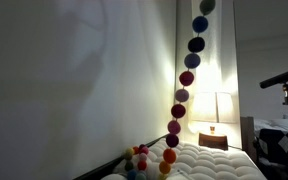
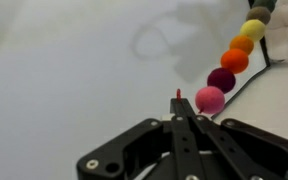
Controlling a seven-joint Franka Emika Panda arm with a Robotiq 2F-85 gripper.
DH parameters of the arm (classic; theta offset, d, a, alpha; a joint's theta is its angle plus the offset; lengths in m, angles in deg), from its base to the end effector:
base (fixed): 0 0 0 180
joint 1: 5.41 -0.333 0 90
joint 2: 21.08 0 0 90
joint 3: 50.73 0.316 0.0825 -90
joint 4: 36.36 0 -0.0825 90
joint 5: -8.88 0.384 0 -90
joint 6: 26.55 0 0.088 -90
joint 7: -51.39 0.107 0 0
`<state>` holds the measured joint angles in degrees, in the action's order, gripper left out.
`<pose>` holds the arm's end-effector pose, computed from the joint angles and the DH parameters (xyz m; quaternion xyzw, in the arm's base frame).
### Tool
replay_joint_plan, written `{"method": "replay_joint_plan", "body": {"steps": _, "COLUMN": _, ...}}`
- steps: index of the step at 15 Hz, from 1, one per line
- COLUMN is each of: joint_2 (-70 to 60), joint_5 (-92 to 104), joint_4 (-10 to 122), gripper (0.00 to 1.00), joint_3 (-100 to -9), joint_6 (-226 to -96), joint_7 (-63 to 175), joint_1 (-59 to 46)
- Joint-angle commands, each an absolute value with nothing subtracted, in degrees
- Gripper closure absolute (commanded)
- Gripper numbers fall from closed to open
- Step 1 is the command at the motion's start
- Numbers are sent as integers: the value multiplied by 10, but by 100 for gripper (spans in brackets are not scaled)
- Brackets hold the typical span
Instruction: Put the colorful object in between the two cushions.
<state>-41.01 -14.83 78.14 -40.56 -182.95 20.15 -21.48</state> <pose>0.4310 0.2503 0.7296 0.6705 0.5163 0.4869 0.2163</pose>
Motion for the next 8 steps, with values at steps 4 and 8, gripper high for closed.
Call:
{"method": "replay_joint_plan", "body": {"steps": 4, "joint_2": -378, "joint_5": -182, "joint_4": 658, "gripper": 100, "joint_3": -366, "joint_6": -1836, "joint_7": 199, "joint_1": -204}}
{"method": "replay_joint_plan", "body": {"steps": 8, "joint_2": -362, "joint_5": -236, "joint_4": 603, "gripper": 100, "joint_3": -334, "joint_6": -1848, "joint_7": 206, "joint_1": -191}}
